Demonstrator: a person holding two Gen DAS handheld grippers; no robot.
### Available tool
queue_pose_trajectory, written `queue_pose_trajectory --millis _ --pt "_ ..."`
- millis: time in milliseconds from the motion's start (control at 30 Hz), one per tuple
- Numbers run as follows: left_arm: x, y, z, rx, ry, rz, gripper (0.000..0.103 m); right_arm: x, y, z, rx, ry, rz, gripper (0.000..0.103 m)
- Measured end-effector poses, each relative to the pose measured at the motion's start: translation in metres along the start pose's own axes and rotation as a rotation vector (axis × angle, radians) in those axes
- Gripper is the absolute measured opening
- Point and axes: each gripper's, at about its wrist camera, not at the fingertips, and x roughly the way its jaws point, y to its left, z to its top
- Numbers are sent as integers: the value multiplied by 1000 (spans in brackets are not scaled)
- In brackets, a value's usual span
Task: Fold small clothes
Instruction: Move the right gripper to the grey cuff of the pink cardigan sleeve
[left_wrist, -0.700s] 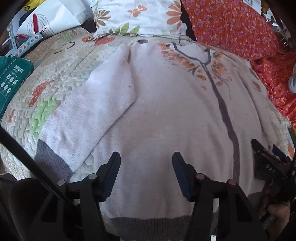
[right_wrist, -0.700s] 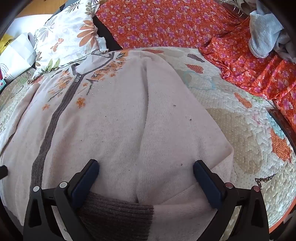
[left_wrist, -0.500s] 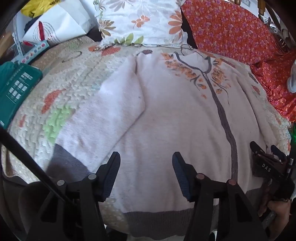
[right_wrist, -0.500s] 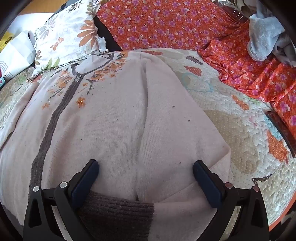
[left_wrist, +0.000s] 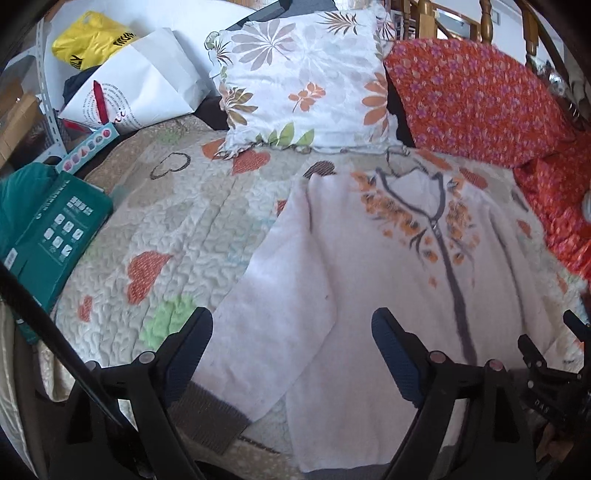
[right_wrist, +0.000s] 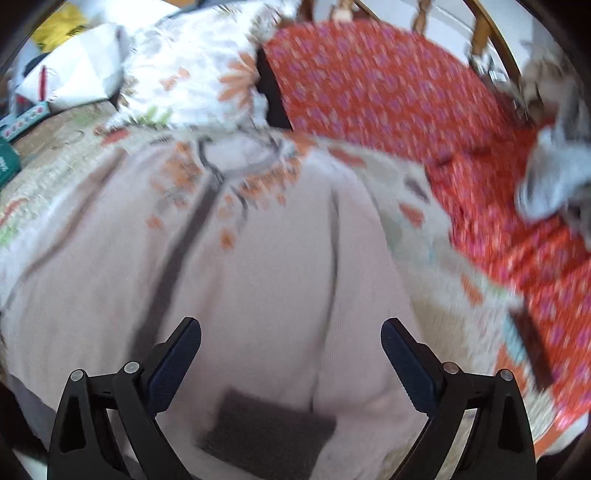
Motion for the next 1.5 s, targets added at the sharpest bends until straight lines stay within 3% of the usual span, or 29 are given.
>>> queue_pose_trajectory --millis 133,200,333,467,567,600,667,700,733,767,833,900,1000,1033,1100,1200,1233,1333,1367,1500 --pt "-7 3 7 5 -34 -10 87 -36 7 17 -25 -129 14 100" --pt "-6 9 7 13 -34 -16 87 -41 12 19 -55 -131 2 100" --pt "7 40 4 8 -17 6 90 -26 7 11 -104 -40 -17 100" --pt "54 79 -12 6 127 46 91 -16 -1 -8 -136 -8 -56 100" --pt "89 103 -32 -12 255 33 90 -7 -11 -15 -71 25 -54 100" --pt "98 107 -39 -28 294 5 86 -6 -12 -15 -54 26 -51 100" --pt "111 108 -51 -44 361 -59 59 -5 -14 -13 -19 13 -45 100" --pt "110 103 -55 -23 345 -38 59 -5 -13 -12 -11 3 -50 100" --pt "107 96 -56 13 328 -24 45 -6 -12 -11 -9 -4 -55 99" --pt "106 91 -56 42 327 -14 25 -6 -10 -10 -6 -11 -58 98" --pt "99 88 -51 60 319 34 4 -7 -8 -9 0 -15 -60 93" --pt "93 100 -40 37 286 105 4 -6 -6 -9 -2 -14 -70 85" --pt "86 131 -22 -8 210 314 4 -9 -23 -9 40 -25 -97 84" --pt "83 147 -16 -57 197 360 4 -10 -31 -9 66 -27 -98 84" --pt "73 177 -9 -186 178 384 5 -10 -58 -7 155 -18 -106 84" --pt "55 187 -4 -311 128 279 8 -5 -108 -9 296 27 -139 85" --pt "48 182 -4 -323 102 238 15 -4 -119 -11 320 38 -148 85" --pt "38 145 2 -312 20 115 60 0 -146 -17 359 79 -139 85" --pt "39 137 5 -305 1 80 65 2 -149 -18 362 96 -114 84" --pt "59 88 18 -230 33 -71 66 3 -133 -17 330 153 33 80"
